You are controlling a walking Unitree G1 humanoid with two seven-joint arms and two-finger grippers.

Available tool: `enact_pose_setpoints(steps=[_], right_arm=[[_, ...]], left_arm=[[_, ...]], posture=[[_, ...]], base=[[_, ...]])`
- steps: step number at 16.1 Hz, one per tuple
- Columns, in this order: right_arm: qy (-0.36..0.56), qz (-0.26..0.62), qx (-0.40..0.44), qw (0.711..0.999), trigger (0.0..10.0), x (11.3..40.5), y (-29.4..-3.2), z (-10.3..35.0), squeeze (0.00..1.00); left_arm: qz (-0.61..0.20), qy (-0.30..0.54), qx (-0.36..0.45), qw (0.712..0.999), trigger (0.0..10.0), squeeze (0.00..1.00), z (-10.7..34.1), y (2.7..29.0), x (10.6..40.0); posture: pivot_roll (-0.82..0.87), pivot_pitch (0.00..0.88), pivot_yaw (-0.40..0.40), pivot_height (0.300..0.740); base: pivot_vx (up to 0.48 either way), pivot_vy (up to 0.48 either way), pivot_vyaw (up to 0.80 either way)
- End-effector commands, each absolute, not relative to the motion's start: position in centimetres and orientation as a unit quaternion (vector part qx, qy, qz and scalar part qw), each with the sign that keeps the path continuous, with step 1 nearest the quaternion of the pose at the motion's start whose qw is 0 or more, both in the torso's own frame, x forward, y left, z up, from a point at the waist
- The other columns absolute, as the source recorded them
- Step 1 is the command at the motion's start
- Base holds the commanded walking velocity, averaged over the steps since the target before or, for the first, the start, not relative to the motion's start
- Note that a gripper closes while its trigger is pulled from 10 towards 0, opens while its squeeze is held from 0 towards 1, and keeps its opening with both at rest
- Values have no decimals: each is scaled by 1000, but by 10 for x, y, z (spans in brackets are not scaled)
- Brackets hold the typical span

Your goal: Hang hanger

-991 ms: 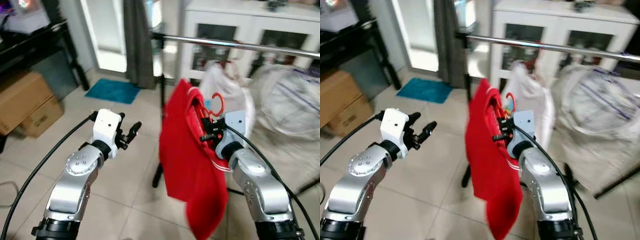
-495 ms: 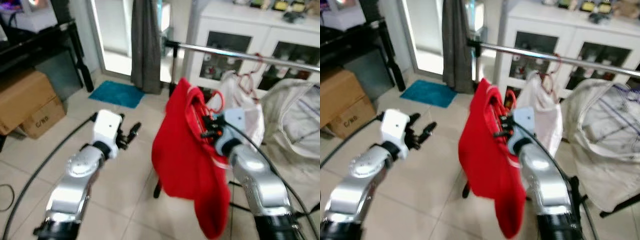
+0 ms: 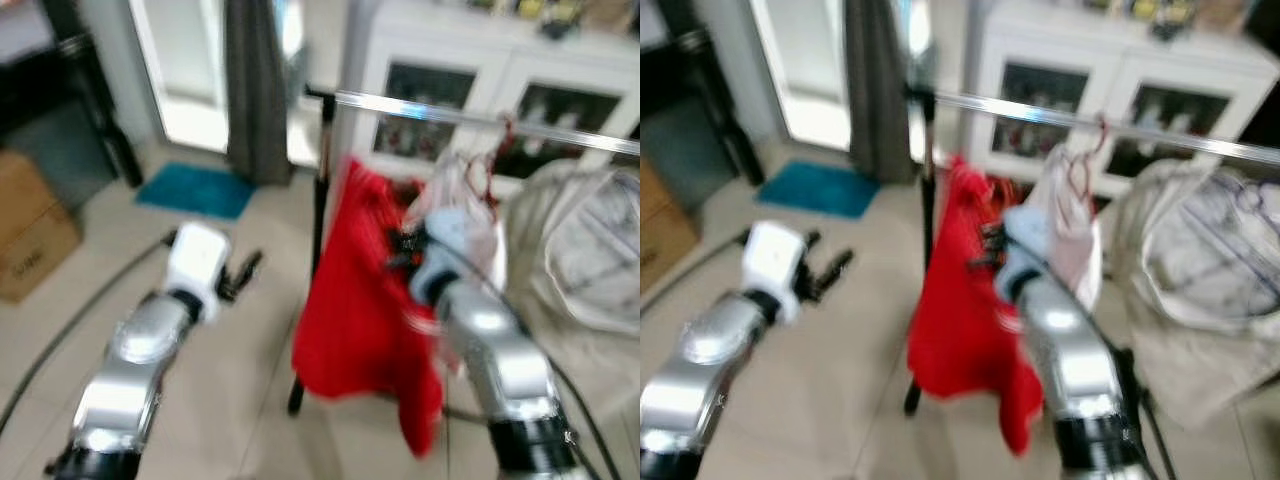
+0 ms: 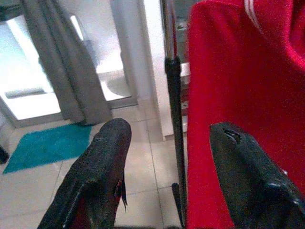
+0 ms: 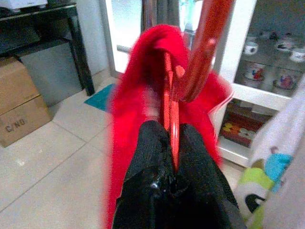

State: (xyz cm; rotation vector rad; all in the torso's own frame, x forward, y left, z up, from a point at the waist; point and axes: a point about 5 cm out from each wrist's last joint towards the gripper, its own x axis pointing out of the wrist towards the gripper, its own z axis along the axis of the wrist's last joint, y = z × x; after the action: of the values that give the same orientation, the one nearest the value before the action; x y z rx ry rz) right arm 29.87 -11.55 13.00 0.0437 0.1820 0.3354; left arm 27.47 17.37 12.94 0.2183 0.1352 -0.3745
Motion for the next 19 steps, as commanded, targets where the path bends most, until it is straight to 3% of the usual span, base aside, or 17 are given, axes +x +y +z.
enact_pose_setpoints(steps=[1, 10, 13, 19], right_arm=[[68, 138, 21, 988, 10000, 302, -132, 140, 0], [56, 134, 33, 989, 10000, 296, -122, 140, 0], [-5, 148, 45, 988, 10000, 297, -121, 158, 0], [-20, 160, 49, 986, 10000, 308, -115, 166, 0]], left_arm=[[-210, 55, 110, 970, 10000, 0, 134, 161, 277], [-243, 56, 121, 961, 10000, 0, 137, 156, 281], [-257, 54, 116, 958, 10000, 0, 136, 152, 279], [-303, 49, 115, 945, 10000, 0, 138, 143, 273]], posture=[[-47, 0, -12, 740], [-60, 0, 32, 740], [-51, 0, 15, 740], [-32, 0, -5, 740]], base=[[352, 0, -800], [350, 0, 0], [330, 0, 0], [0, 0, 0]])
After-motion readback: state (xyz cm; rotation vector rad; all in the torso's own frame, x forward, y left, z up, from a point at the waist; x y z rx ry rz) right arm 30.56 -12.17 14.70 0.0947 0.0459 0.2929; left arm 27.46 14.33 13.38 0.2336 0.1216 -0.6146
